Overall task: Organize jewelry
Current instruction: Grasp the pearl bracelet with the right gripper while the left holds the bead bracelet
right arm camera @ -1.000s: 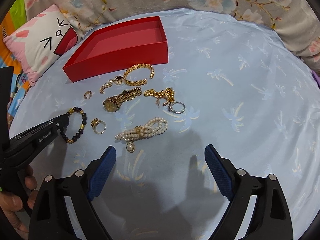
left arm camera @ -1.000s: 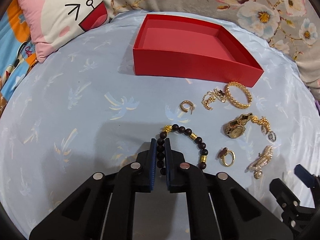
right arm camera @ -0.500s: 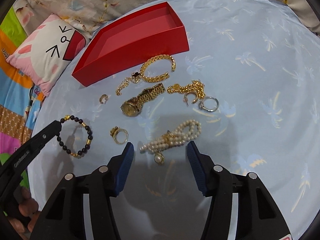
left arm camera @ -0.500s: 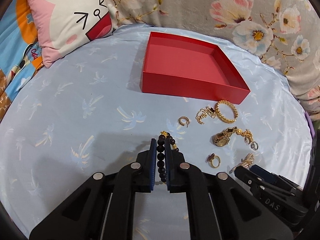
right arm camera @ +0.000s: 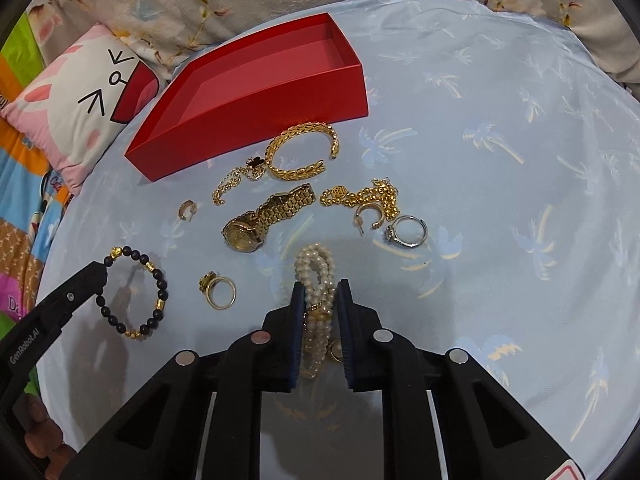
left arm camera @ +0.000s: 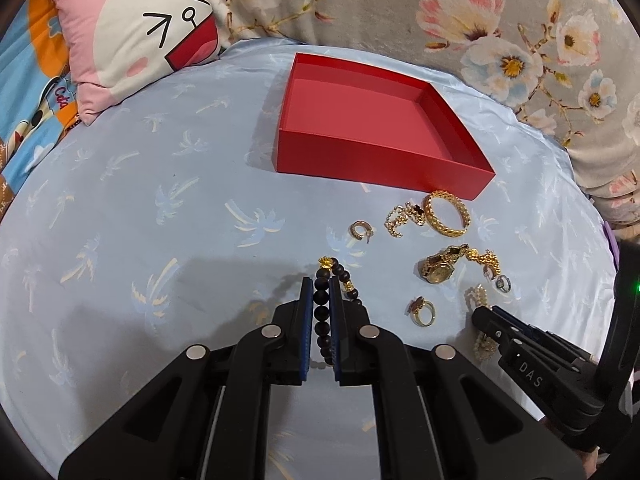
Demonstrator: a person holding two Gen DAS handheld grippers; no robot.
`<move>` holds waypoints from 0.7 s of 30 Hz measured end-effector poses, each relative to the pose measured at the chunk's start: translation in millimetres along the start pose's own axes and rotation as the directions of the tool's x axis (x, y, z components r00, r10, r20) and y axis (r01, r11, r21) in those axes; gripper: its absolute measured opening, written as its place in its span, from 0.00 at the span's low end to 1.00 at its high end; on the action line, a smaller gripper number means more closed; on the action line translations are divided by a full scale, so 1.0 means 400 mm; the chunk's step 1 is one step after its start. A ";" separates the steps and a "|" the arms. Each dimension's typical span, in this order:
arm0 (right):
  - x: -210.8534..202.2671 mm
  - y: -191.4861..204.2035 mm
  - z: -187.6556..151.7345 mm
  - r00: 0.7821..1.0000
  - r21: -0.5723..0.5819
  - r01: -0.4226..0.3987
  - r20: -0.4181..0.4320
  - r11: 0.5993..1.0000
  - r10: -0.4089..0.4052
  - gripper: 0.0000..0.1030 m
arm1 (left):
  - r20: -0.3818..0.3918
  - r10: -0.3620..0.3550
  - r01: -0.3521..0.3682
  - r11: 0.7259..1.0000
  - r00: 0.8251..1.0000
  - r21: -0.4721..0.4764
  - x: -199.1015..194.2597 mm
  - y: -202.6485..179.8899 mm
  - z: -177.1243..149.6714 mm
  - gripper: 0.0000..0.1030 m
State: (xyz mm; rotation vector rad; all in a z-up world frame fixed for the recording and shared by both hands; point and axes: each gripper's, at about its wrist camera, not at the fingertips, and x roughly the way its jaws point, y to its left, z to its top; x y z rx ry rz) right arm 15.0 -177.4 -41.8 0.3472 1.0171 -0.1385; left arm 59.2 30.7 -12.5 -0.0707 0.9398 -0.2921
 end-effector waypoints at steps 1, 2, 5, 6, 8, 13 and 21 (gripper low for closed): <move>-0.006 -0.003 -0.002 1.000 0.001 -0.003 0.002 1.000 0.003 0.14 | 0.002 -0.004 0.004 1.000 1.000 0.001 -0.004 -0.001 0.001 0.07; -0.011 -0.004 -0.003 1.000 0.000 -0.006 0.005 1.000 0.006 0.14 | 0.004 -0.013 0.013 1.000 1.000 0.000 -0.010 -0.001 0.004 0.07; -0.039 -0.008 -0.003 1.000 -0.011 -0.012 0.024 1.000 0.012 0.14 | 0.004 -0.040 0.040 0.999 0.999 -0.005 -0.025 -0.001 0.013 0.07; -0.052 -0.008 0.002 0.999 -0.017 -0.013 0.035 1.000 0.013 0.14 | 0.008 -0.051 0.051 0.999 0.999 -0.005 -0.032 -0.002 0.019 0.07; -0.073 -0.005 0.014 0.998 -0.025 -0.021 0.052 0.999 0.022 0.14 | 0.016 -0.071 0.071 0.997 0.997 -0.001 -0.048 -0.005 0.036 0.07; -0.117 0.011 0.090 0.993 -0.076 -0.051 0.099 0.996 0.059 0.14 | 0.083 -0.099 0.094 0.994 0.992 0.064 -0.096 -0.038 0.108 0.07; -0.099 0.030 0.356 0.978 -0.107 -0.111 0.168 0.988 0.127 0.14 | 0.202 -0.139 0.110 0.983 0.970 0.146 -0.070 -0.092 0.350 0.07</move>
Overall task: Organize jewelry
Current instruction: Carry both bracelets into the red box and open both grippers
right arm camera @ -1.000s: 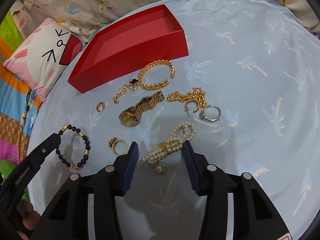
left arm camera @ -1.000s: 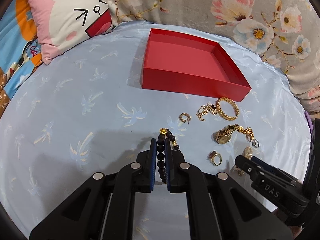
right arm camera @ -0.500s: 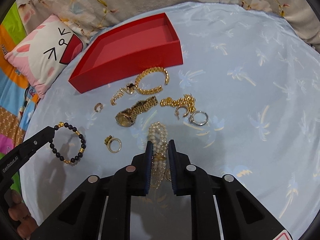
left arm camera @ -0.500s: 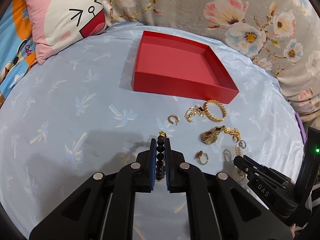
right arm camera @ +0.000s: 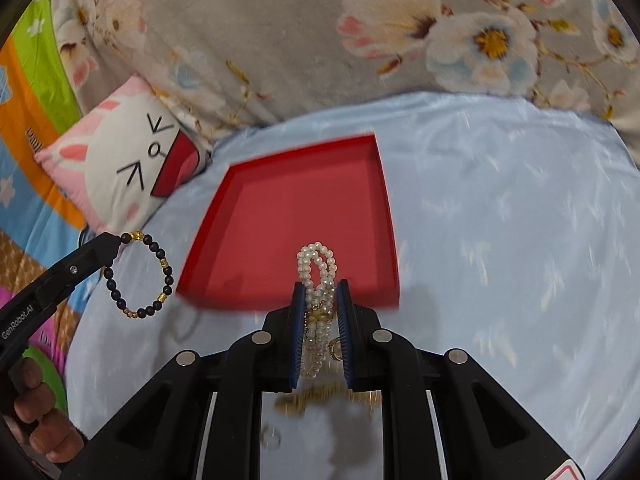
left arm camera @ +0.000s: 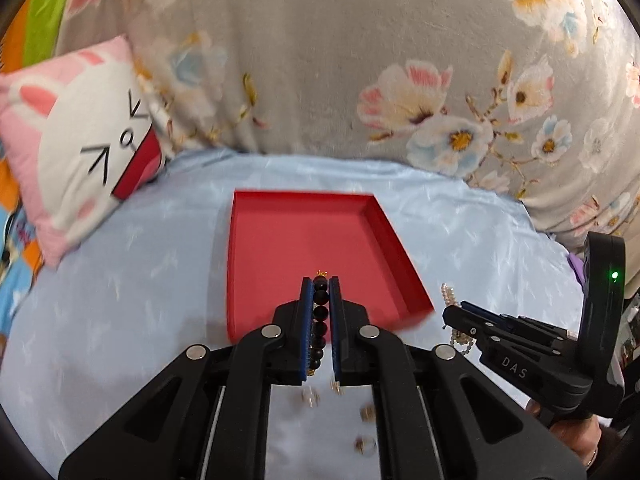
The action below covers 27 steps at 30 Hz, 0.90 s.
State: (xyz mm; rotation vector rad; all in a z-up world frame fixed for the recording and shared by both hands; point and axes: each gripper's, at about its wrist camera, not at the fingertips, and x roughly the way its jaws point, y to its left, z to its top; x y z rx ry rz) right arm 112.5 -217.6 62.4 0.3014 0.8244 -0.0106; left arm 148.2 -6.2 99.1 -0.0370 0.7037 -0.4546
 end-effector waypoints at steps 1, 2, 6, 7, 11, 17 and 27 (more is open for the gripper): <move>0.028 -0.007 0.044 1.000 -0.001 -0.001 -0.001 1.000 0.001 0.14 | 0.008 0.000 0.000 1.000 1.000 0.001 0.021 0.002 0.026 0.07; 0.053 -0.010 0.075 1.000 0.000 -0.008 -0.009 1.000 0.008 0.14 | 0.011 -0.007 0.007 1.000 1.000 0.003 0.058 0.008 0.060 0.07; 0.159 -0.014 0.179 1.000 -0.009 -0.008 -0.028 1.000 0.007 0.14 | -0.003 0.010 -0.010 1.000 1.000 0.003 0.178 0.029 0.138 0.07; 0.192 -0.012 0.206 1.000 -0.022 0.002 -0.027 1.000 -0.003 0.14 | -0.008 0.019 -0.019 1.000 1.000 0.005 0.208 0.034 0.149 0.07; 0.297 -0.012 0.264 0.998 -0.039 0.024 -0.061 0.999 -0.026 0.14 | -0.050 0.017 -0.018 1.000 0.999 -0.019 0.333 0.066 0.175 0.07; 0.438 -0.024 0.303 0.989 -0.041 0.066 -0.128 0.997 -0.071 0.15 | -0.107 0.044 -0.048 0.998 0.993 -0.034 0.474 0.100 0.185 0.07; 0.478 -0.050 0.301 0.984 -0.038 0.123 -0.126 0.992 -0.127 0.23 | -0.130 0.108 -0.119 0.990 0.986 -0.079 0.548 0.140 0.169 0.21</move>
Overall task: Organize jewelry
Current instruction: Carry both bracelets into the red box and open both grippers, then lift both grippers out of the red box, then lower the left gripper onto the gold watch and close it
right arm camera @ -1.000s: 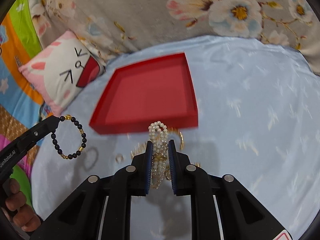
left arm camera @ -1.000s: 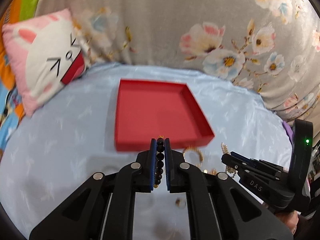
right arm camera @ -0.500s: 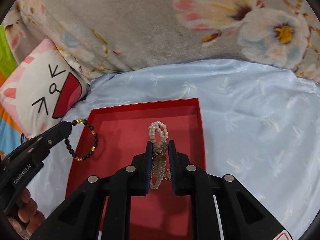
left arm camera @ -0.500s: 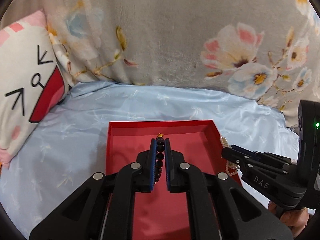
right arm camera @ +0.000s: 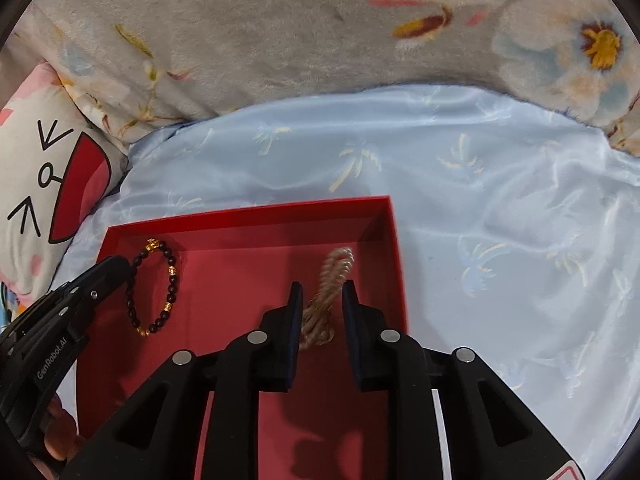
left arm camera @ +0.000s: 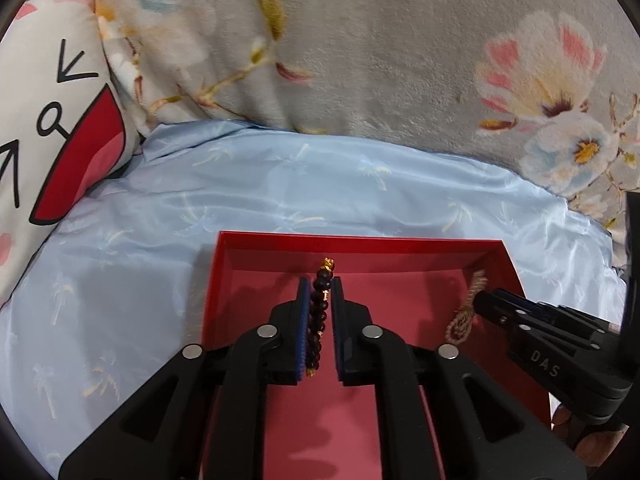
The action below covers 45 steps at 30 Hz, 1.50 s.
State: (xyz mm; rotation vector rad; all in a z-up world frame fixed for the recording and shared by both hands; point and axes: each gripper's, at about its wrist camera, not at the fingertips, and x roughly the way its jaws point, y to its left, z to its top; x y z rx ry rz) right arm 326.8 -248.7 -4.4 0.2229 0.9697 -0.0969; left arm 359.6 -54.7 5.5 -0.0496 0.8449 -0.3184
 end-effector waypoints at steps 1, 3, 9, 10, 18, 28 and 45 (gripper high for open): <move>-0.015 -0.005 -0.002 1.000 0.002 0.003 0.019 1.000 -0.003 0.29 | 0.010 0.004 -0.004 1.000 1.000 -0.006 -0.010 0.004 -0.001 0.28; -0.067 -0.013 -0.016 0.998 0.008 0.001 0.069 1.000 -0.001 0.35 | 0.045 0.014 -0.013 1.000 0.999 -0.025 -0.045 0.016 -0.004 0.49; -0.251 -0.010 -0.137 0.983 -0.012 -0.033 0.182 0.999 0.035 0.42 | 0.135 0.049 -0.047 0.999 0.990 -0.023 -0.211 0.041 -0.079 0.56; -0.288 -0.010 -0.179 0.980 -0.014 -0.041 0.196 0.999 0.043 0.43 | 0.146 0.058 -0.055 0.998 0.988 -0.020 -0.238 0.043 -0.098 0.57; -0.430 -0.007 -0.463 0.979 -0.016 -0.015 0.201 1.000 0.018 0.47 | 0.143 0.092 -0.098 0.995 0.985 0.031 -0.413 0.033 -0.343 0.66; -0.461 -0.024 -0.712 0.995 -0.001 0.017 0.100 1.000 -0.017 0.47 | -0.001 0.036 -0.036 0.998 0.999 0.054 -0.446 -0.021 -0.601 0.66; -0.470 -0.069 -0.771 0.997 0.050 0.027 0.074 0.998 -0.031 0.47 | -0.100 -0.109 0.122 0.983 0.989 0.136 -0.325 -0.151 -0.606 0.69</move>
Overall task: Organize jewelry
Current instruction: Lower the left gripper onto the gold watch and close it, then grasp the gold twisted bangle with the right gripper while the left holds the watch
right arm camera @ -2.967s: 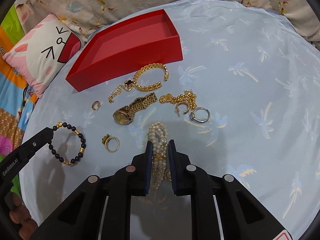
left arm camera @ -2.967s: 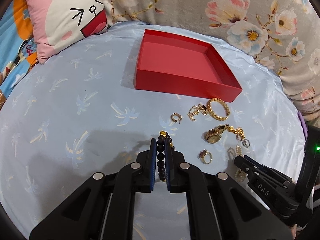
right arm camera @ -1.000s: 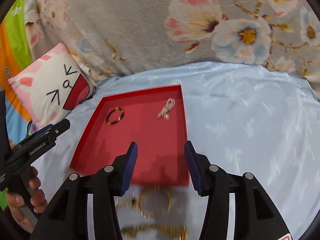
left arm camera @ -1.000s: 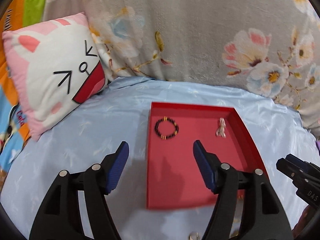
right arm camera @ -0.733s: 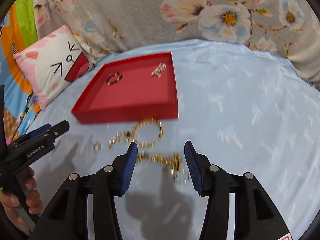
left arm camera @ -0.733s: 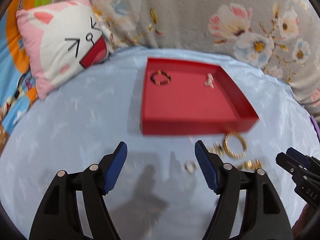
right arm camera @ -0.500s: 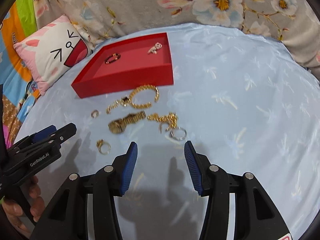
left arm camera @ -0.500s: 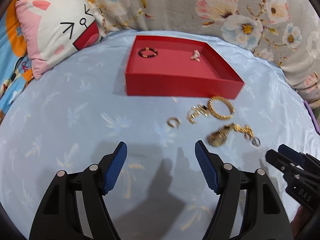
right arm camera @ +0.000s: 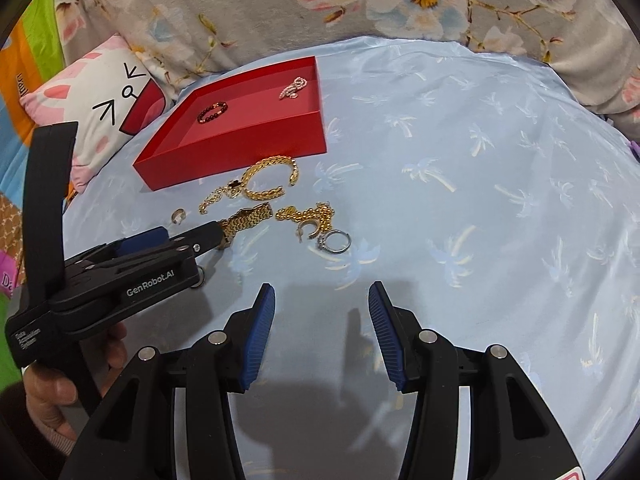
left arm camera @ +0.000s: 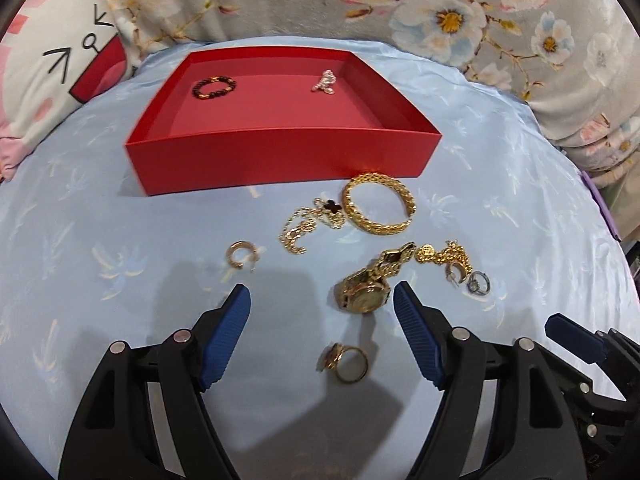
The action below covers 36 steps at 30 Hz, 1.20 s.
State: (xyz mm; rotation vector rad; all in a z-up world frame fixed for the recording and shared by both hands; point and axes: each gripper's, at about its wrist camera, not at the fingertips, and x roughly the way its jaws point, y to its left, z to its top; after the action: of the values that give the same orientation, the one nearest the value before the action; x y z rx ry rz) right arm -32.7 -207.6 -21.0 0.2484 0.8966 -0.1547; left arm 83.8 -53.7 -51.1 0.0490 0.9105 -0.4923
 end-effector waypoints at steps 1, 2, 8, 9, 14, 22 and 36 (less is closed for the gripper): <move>0.002 -0.005 0.000 1.000 0.006 0.000 -0.002 1.000 0.000 0.47 | -0.005 -0.004 0.004 1.000 1.000 0.004 0.006 -0.002 0.002 0.67; 0.002 -0.008 0.002 1.000 0.011 -0.003 -0.003 1.000 0.003 0.47 | -0.006 -0.013 0.013 1.000 1.000 0.012 0.011 -0.005 0.004 0.66; 0.009 -0.018 0.006 1.000 0.026 -0.010 -0.009 1.000 0.010 0.47 | 0.007 0.005 -0.006 0.996 1.000 0.087 0.027 -0.039 0.013 0.38; 0.010 -0.018 0.006 1.000 0.026 -0.009 -0.009 1.000 0.010 0.47 | 0.004 0.002 -0.002 0.996 1.000 0.090 0.028 -0.043 0.014 0.29; 0.014 -0.025 0.008 1.000 0.033 -0.012 -0.013 0.999 0.013 0.47 | -0.014 -0.026 0.027 0.996 1.000 0.081 0.026 -0.046 0.011 0.07; 0.014 -0.017 0.012 1.000 0.023 -0.021 -0.012 1.000 0.021 0.47 | 0.009 -0.034 0.034 0.999 0.999 0.030 -0.031 -0.023 0.004 0.07; 0.099 0.075 0.105 0.997 -0.093 -0.069 0.015 0.993 0.071 0.47 | 0.066 0.029 -0.023 0.996 0.997 -0.083 -0.155 0.105 0.002 0.07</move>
State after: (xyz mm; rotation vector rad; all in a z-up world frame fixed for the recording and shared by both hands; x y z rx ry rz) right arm 30.3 -191.7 -22.5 0.1918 0.8731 -0.0499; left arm 70.6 7.7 -9.9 -0.0304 0.8624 -0.4291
